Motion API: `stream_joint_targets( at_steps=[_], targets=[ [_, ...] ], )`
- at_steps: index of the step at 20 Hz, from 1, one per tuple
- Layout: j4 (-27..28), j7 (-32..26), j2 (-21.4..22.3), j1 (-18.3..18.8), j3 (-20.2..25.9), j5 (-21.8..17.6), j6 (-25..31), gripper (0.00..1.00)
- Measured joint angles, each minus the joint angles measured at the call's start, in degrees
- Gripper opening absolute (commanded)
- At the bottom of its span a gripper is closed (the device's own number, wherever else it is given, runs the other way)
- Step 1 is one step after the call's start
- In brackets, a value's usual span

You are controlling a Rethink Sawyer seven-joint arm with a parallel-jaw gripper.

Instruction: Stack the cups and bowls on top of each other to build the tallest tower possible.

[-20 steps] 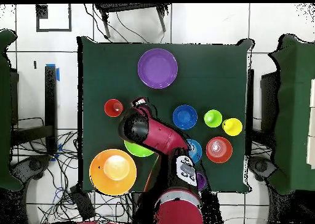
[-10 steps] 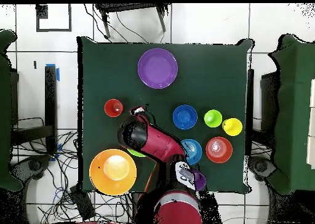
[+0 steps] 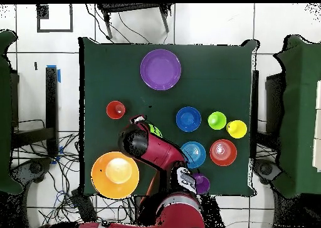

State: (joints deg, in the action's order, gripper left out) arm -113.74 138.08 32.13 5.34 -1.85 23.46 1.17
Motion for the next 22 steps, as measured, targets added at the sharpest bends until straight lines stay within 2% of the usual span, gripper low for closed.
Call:
stream_joint_targets(
  at_steps=[9,10,22],
  targets=[
    [0.01,0.0,-1.83,0.0,0.44,0.01,-2.5,1.0],
    [0.01,0.0,-2.51,-0.02,0.42,0.01,-3.59,0.0],
    [0.02,0.01,-2.16,-0.88,-0.16,-0.72,-3.99,0.0]
  ],
)
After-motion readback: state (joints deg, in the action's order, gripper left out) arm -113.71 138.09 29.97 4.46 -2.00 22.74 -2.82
